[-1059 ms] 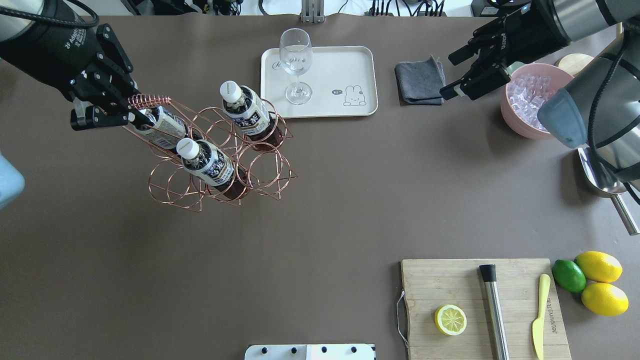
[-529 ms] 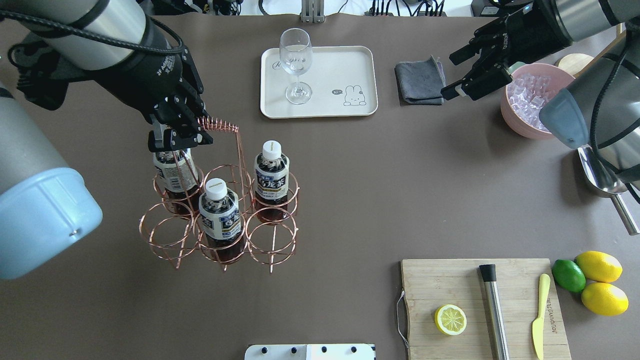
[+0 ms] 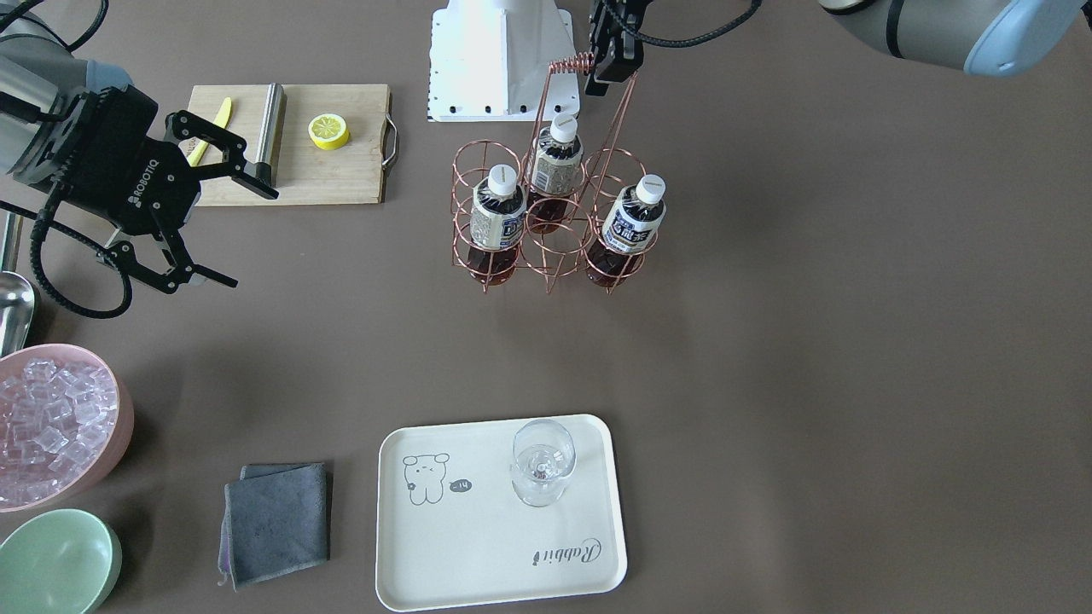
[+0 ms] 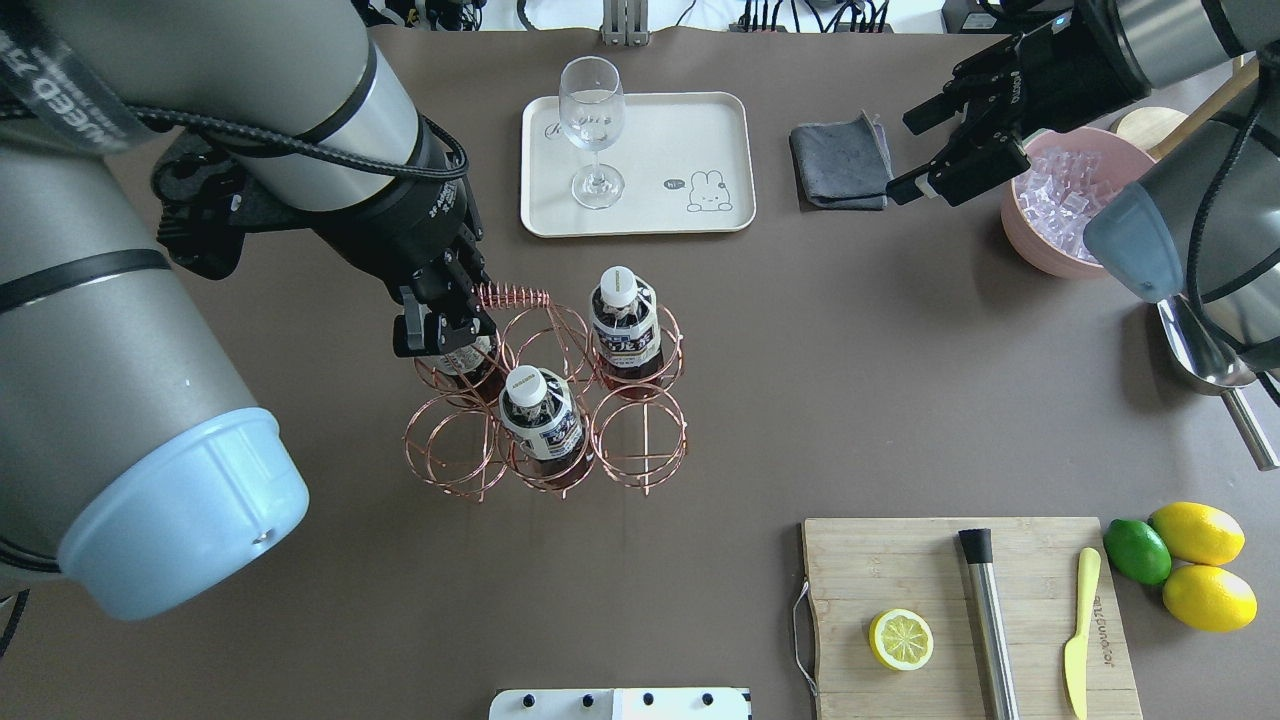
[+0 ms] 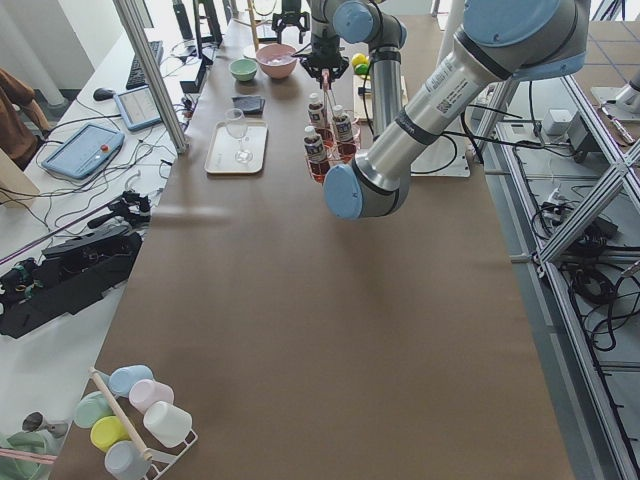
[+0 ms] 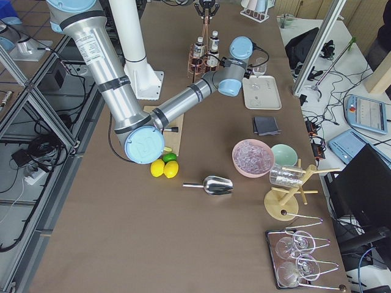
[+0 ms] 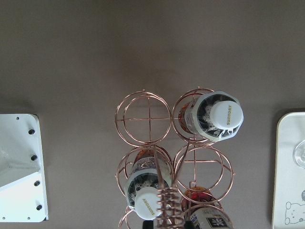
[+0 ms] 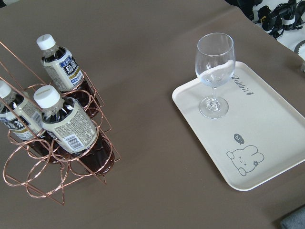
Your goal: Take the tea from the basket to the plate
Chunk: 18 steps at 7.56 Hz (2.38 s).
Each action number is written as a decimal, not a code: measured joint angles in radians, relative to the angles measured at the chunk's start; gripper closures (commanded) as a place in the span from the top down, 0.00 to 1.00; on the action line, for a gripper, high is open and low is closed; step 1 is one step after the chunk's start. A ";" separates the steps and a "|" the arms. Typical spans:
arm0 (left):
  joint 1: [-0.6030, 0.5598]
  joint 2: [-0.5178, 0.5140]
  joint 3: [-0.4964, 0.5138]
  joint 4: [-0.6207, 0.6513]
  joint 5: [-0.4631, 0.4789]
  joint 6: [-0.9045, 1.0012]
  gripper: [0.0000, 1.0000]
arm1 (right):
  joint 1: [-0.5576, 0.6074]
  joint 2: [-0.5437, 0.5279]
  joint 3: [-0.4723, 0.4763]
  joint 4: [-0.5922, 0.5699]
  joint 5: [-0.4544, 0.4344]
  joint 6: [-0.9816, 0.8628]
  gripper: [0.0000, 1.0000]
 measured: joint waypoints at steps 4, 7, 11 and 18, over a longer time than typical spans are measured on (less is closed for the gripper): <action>0.030 -0.077 0.095 -0.012 0.018 -0.021 0.00 | 0.000 -0.006 0.002 0.001 -0.015 -0.001 1.00; 0.102 -0.088 0.121 -0.033 0.087 -0.050 0.00 | 0.000 -0.008 0.003 0.001 -0.023 -0.003 1.00; 0.132 -0.098 0.147 -0.050 0.120 -0.053 0.00 | 0.000 -0.011 0.004 0.002 -0.043 -0.006 1.00; 0.112 -0.096 0.144 -0.048 0.120 -0.052 0.00 | -0.125 -0.037 -0.024 0.356 -0.186 0.184 0.98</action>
